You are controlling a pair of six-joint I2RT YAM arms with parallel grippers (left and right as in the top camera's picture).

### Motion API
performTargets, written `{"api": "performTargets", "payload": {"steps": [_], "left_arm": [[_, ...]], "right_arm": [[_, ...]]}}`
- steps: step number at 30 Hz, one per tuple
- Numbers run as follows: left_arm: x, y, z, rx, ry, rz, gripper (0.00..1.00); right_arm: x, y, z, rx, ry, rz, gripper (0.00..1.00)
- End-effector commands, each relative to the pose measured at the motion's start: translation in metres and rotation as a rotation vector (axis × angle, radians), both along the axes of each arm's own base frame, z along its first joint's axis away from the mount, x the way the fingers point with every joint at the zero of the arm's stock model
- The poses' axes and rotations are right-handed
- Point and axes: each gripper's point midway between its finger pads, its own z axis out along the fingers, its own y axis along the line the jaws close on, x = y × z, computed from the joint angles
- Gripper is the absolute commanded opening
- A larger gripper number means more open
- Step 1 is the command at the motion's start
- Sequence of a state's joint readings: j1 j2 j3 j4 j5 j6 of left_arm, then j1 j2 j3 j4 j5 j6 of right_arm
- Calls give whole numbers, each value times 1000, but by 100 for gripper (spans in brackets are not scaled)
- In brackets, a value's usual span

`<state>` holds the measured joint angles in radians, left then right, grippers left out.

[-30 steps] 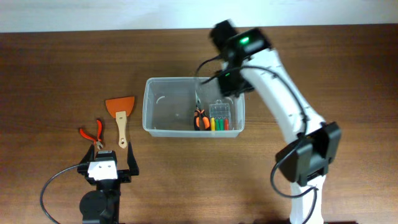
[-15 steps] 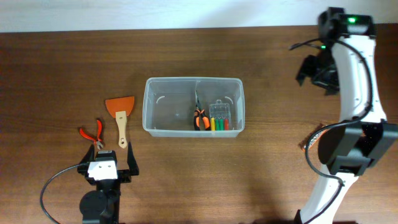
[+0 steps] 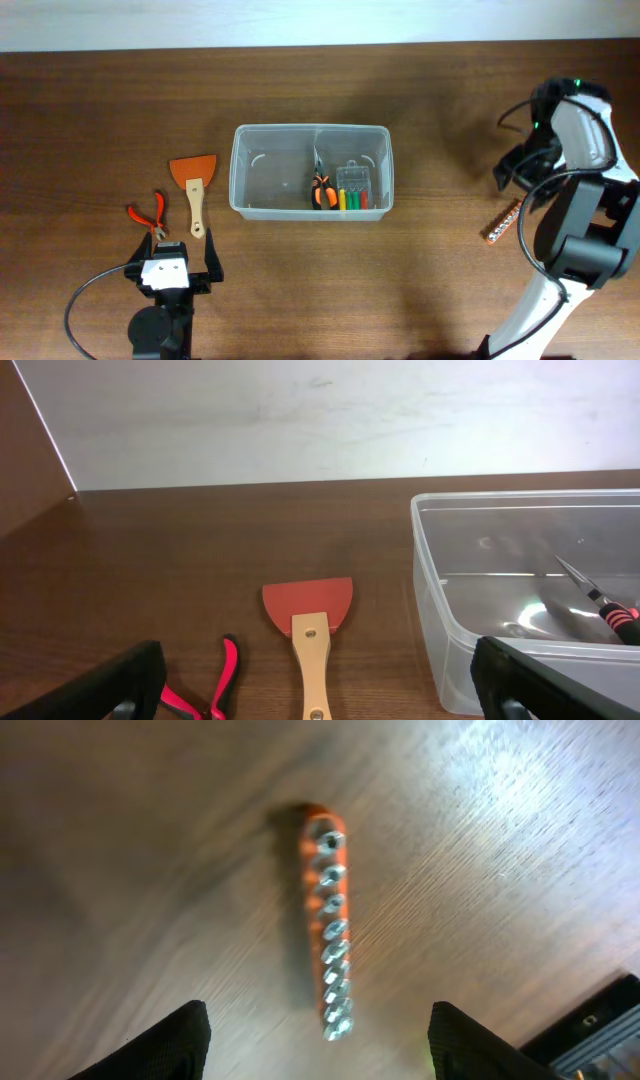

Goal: Pack container
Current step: 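Move the right gripper right over the orange bit strip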

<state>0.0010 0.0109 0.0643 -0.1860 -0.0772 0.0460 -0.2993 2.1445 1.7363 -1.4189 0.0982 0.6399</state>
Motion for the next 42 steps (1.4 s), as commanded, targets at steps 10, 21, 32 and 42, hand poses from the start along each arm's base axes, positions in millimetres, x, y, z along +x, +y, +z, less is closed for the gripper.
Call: {"api": "performTargets", "payload": {"steps": [10,21,32,42], "left_arm": [[0,-1,-3,14,2,-12,99],[0,-1,-3,14,2,-12,99],[0,-1,-3,14,2,-12,99],[0,-1,-3,14,2,-12,99]], "right_arm": [[-36,-11,-56,-57,63,-35,69],[-38,-10,-69,-60,46,-36,19],[-38,-1,-69,-16,45,-48,13],[-49,3,-79,-2,64,-51,28]]}}
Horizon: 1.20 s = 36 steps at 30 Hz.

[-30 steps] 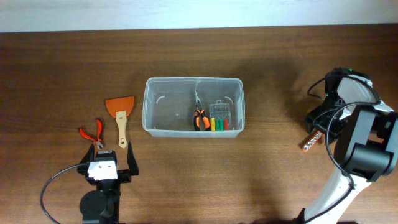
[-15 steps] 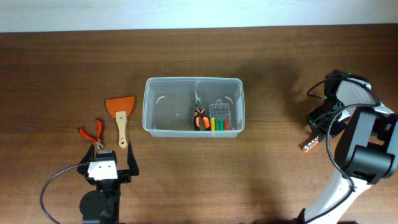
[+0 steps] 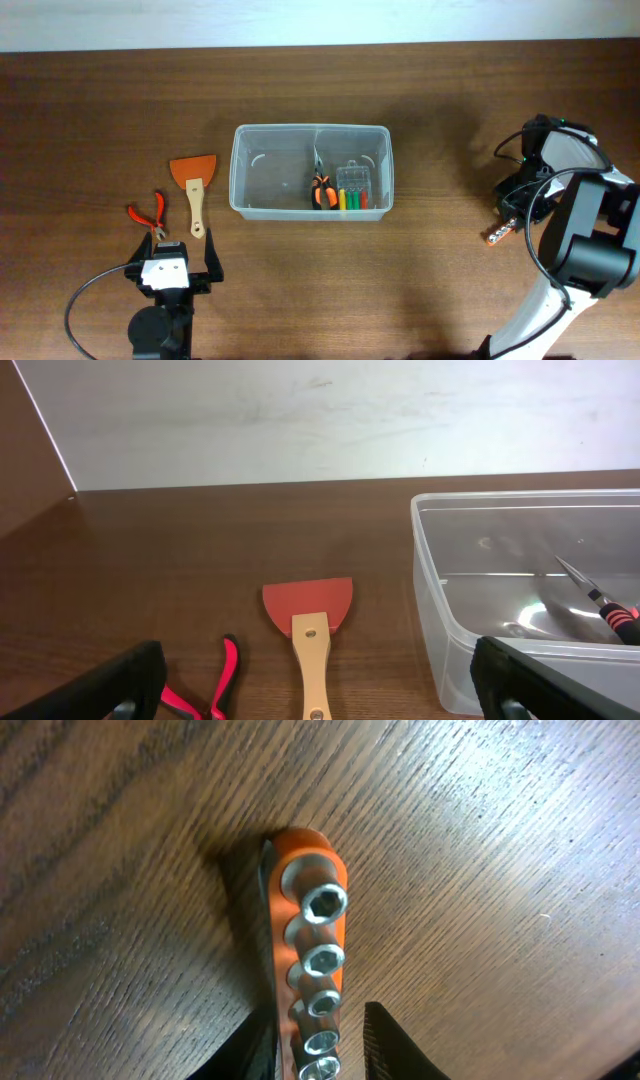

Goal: Pack container
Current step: 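Move the right gripper right over the orange bit strip, then lower the right gripper and grasp the orange bit strip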

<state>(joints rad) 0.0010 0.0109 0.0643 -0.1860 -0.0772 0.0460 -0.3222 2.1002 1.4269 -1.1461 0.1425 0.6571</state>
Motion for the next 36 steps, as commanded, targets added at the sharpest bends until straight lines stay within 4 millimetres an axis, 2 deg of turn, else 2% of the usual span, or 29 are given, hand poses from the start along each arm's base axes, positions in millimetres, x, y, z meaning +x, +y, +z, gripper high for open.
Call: {"api": "performTargets", "payload": {"steps": [1,7,17,23,28,36], "left_arm": [[0,-2,-3,14,2,-12,99],[0,-1,-3,14,2,-12,99],[0,-1,-3,14,2,-12,99],[0,-1,-3,14,2,-12,99],[0,-1,-3,14,2,-12,99],[0,-1,-3,14,2,-12,99]], "right_arm": [[-17,9,-23,46,56,-24,28],[-15,8,-31,53,32,25,29],[5,3,-37,47,-52,86,29],[28,16,-41,143,-159,167,29],[49,31,-41,243,-267,271,35],[39,33,-40,260,-229,299,37]]}}
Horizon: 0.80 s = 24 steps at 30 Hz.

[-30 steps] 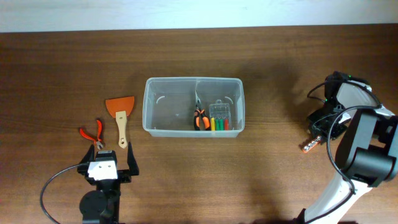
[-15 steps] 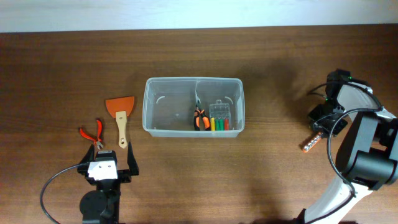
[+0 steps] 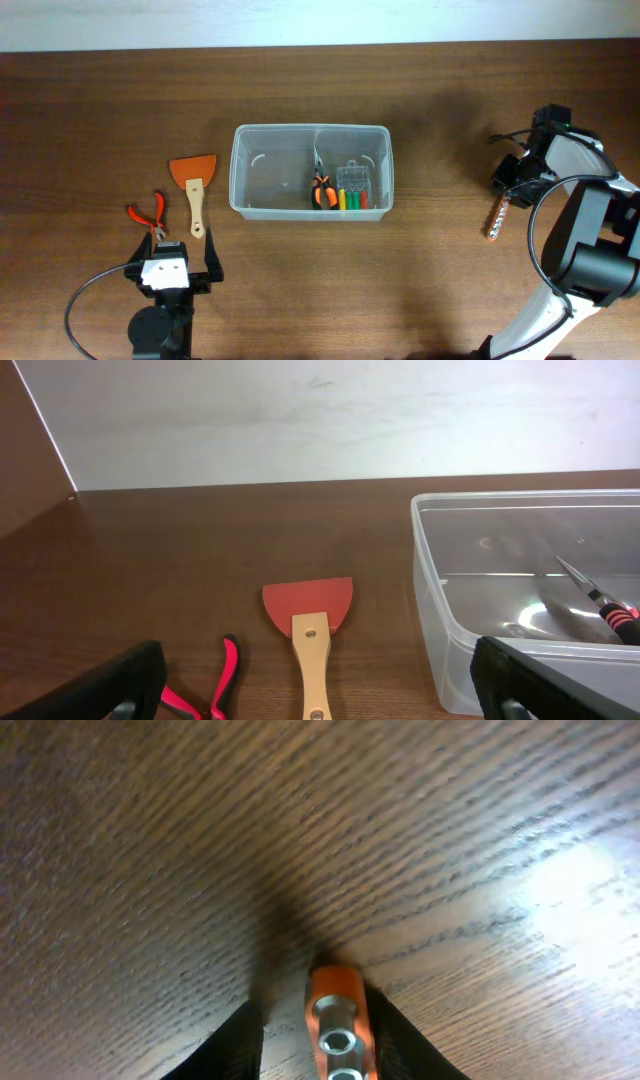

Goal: Pack container
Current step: 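Lower the right gripper and grasp the orange bit strip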

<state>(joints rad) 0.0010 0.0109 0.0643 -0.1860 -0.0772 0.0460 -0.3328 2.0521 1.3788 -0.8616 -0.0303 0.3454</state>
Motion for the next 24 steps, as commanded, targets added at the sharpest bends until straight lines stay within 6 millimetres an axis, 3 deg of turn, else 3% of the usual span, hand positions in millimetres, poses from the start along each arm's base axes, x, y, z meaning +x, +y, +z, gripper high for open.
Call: {"api": "performTargets", "payload": {"steps": [1,9,24], "left_arm": [[0,-1,-3,14,2,-12,99],[0,-1,-3,14,2,-12,99],[0,-1,-3,14,2,-12,99]], "right_arm": [[-27,27,-37,135,115,48,37],[-52,22,-37,91,224,20,37],[-56,12,-40,36,237,90,35]]}}
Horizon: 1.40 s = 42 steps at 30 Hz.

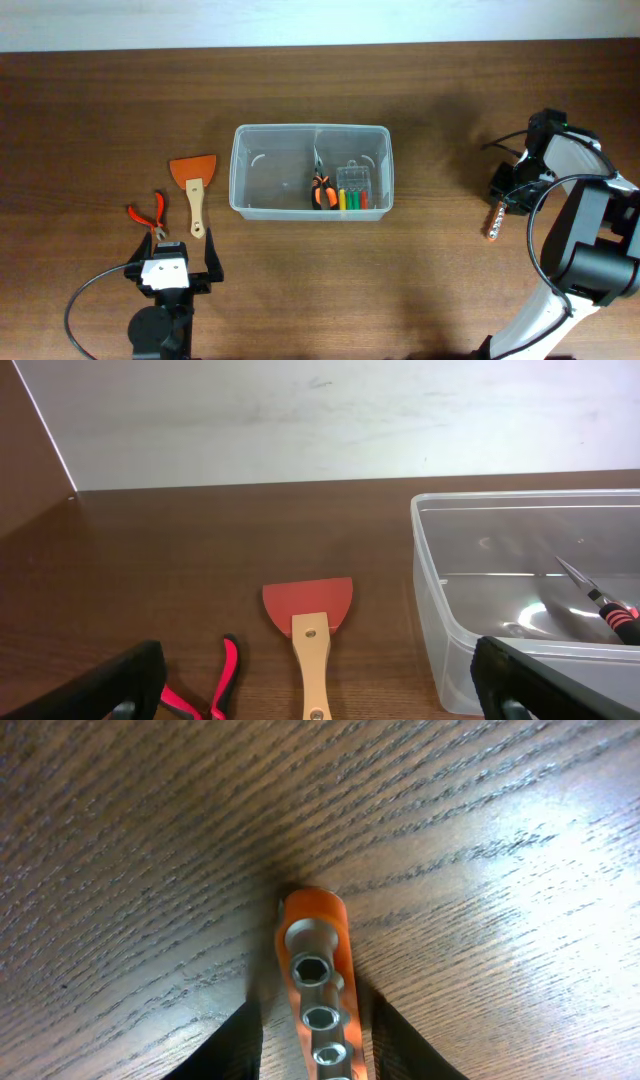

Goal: Pack container
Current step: 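Lower the right gripper and grasp the orange bit strip, then carry the bit strip into the container and release it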

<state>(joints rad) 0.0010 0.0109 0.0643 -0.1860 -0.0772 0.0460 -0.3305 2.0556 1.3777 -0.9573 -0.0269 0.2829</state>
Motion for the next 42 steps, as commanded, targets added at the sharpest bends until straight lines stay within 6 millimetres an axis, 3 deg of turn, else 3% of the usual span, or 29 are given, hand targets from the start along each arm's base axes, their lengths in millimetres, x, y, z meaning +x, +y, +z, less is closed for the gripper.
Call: {"api": "performTargets", "payload": {"steps": [1,7,16,21,26,29,34,38,42], "left_arm": [[0,-1,-3,14,2,-12,99],[0,-1,-3,14,2,-12,99],[0,-1,-3,14,2,-12,99],[0,-1,-3,14,2,-12,99],[0,-2,-3,14,2,-12,99],[0,-1,-3,14,2,-12,99],[0,-1,-3,14,2,-12,99],[0,-1,-3,14,2,-12,99],[0,-1,-3,14,2,-12,99]], "right_arm": [[-33,4,-40,2,142,27,32],[-35,5,-41,2,143,27,19],[-34,5,-41,2,141,27,12],[-22,1,-23,-22,72,26,12],[1,-6,18,-58,-61,36,12],[17,-7,53,-85,-153,66,12],[38,5,104,-125,-279,154,12],[53,33,144,-141,-362,238,12],[66,80,177,-129,-411,356,12]]}}
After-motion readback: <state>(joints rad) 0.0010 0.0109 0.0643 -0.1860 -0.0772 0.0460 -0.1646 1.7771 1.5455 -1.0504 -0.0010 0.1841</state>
